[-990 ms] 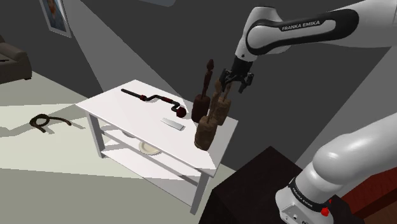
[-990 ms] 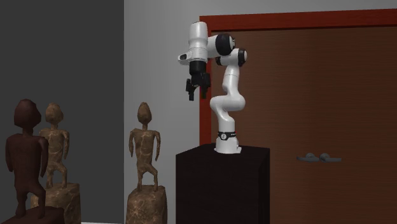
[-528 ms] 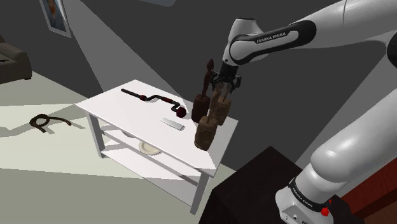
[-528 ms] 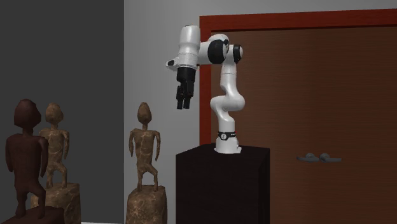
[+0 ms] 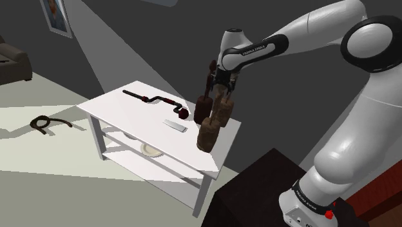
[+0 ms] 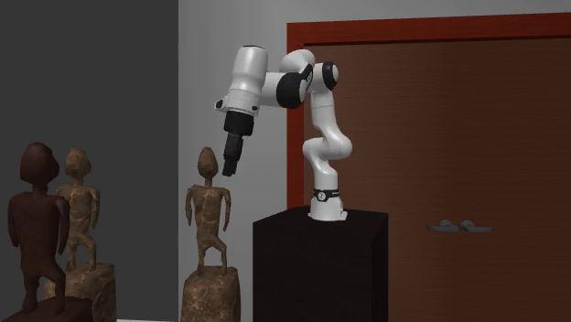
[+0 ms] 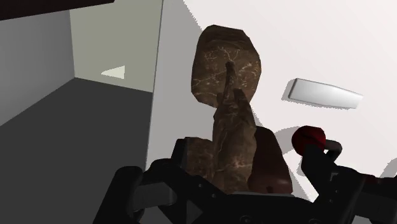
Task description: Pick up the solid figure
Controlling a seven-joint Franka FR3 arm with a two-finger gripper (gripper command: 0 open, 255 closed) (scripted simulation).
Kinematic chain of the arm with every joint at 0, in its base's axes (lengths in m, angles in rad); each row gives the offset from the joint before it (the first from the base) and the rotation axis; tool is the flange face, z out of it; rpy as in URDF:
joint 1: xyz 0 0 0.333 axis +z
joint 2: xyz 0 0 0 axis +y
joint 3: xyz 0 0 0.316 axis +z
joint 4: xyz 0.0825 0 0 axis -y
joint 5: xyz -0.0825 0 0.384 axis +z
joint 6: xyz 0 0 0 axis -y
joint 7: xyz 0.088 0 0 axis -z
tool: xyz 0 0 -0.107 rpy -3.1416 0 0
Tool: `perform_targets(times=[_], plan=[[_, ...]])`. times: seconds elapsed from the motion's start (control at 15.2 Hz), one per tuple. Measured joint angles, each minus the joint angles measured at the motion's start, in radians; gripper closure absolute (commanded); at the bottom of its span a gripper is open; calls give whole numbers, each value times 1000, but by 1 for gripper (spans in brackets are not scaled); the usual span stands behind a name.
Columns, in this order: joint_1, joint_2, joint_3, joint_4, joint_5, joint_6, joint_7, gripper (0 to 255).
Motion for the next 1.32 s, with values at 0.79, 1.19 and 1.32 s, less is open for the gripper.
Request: perform_targets(times=[0.79, 1.19, 1.32], plan=[[8, 86, -19, -10, -57, 91, 79, 255], [8, 86, -19, -10, -57, 91, 80, 255], [7, 84, -19, -9, -55, 86, 76, 255]])
